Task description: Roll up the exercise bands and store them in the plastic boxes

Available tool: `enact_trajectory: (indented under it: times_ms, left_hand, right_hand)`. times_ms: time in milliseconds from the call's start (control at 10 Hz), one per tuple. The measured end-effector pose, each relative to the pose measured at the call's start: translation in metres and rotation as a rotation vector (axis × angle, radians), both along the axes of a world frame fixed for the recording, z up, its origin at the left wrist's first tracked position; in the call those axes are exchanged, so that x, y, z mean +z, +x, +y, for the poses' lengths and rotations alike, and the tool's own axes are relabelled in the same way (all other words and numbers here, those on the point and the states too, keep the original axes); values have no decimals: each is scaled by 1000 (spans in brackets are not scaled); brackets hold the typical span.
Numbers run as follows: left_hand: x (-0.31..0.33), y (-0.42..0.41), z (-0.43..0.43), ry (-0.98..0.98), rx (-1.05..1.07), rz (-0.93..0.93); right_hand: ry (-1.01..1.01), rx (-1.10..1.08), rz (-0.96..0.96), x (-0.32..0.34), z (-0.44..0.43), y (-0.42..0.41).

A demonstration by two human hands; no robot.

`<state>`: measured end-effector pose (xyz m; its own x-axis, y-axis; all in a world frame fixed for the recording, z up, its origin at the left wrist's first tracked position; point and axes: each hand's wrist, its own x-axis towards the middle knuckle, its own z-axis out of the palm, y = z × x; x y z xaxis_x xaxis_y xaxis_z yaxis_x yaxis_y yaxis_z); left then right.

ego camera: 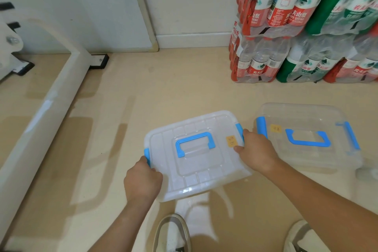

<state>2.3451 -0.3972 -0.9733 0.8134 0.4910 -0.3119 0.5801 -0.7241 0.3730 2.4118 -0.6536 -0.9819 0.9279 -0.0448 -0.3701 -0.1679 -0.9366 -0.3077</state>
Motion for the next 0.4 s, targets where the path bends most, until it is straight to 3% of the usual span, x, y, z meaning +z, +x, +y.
enact_trajectory:
  times_ms: [300,400]
  left_hand:
    - [-4,1,1,104,-132,62]
    - [-2,7,6,-22,-81,68]
  right_hand:
    - [-19,36,34,-1,-2,-2]
    - [-11,58,45,5,-2,-4]
